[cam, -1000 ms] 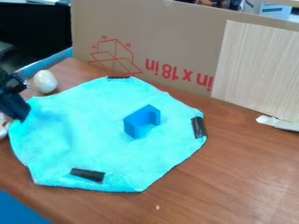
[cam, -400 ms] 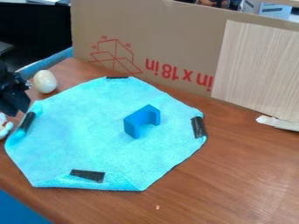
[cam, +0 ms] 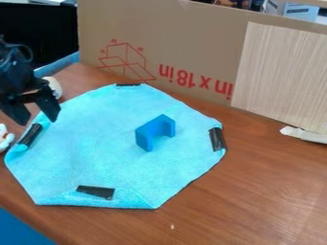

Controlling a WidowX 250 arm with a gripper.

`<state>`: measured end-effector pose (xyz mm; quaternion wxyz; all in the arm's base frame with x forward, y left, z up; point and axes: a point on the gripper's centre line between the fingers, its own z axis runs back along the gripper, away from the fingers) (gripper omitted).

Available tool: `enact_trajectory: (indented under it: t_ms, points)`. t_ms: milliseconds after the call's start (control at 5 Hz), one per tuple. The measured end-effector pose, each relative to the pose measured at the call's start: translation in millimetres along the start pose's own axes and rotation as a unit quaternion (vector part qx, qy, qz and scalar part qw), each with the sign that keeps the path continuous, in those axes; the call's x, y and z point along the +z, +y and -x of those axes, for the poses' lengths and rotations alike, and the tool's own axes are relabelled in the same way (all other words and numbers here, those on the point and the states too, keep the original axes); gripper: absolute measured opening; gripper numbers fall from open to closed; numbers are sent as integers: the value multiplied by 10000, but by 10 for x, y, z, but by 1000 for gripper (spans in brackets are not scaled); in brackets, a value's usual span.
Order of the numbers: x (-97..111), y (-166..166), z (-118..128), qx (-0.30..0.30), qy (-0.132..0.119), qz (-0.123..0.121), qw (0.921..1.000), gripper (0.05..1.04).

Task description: Unfold the cloth from right to left

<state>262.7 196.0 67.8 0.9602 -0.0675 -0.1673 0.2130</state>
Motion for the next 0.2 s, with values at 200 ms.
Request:
enact_trajectory:
  t_ms: [200]
  points:
    - [130, -144, -39, 18, 302, -54, 9995, 1001]
